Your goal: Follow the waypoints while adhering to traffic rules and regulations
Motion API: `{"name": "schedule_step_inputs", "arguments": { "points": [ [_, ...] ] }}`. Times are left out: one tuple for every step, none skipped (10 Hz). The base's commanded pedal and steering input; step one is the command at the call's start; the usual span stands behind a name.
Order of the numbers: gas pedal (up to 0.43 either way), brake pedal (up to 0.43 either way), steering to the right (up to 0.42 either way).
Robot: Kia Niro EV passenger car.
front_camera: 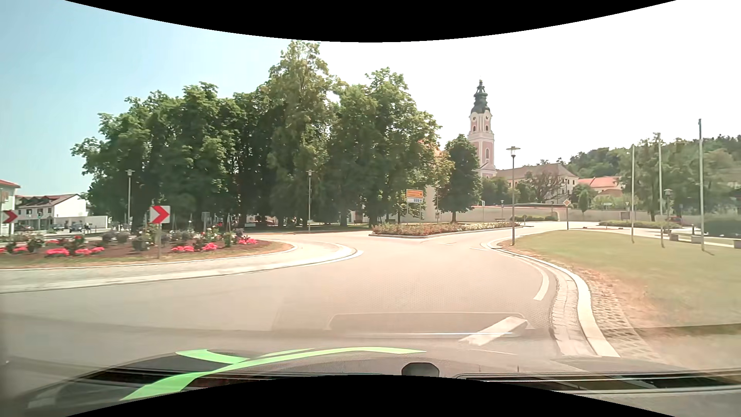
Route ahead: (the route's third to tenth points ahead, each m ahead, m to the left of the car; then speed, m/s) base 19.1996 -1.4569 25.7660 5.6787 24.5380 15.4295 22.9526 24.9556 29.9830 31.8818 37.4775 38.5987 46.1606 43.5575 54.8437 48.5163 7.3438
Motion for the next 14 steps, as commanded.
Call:
{"name": "schedule_step_inputs", "arguments": {
  "points": [
    [0.028, 0.000, 0.112],
    [0.039, 0.000, 0.097],
    [0.059, 0.000, 0.078],
    [0.059, 0.000, 0.064],
    [0.059, 0.000, 0.043],
    [0.059, 0.000, 0.028],
    [0.059, 0.000, 0.009],
    [0.039, 0.000, -0.008],
    [0.039, 0.000, -0.020],
    [0.039, 0.000, -0.043],
    [0.039, 0.000, -0.062],
    [0.039, 0.000, -0.079],
    [0.047, 0.000, -0.095],
    [0.059, 0.000, -0.114]
  ]
}}
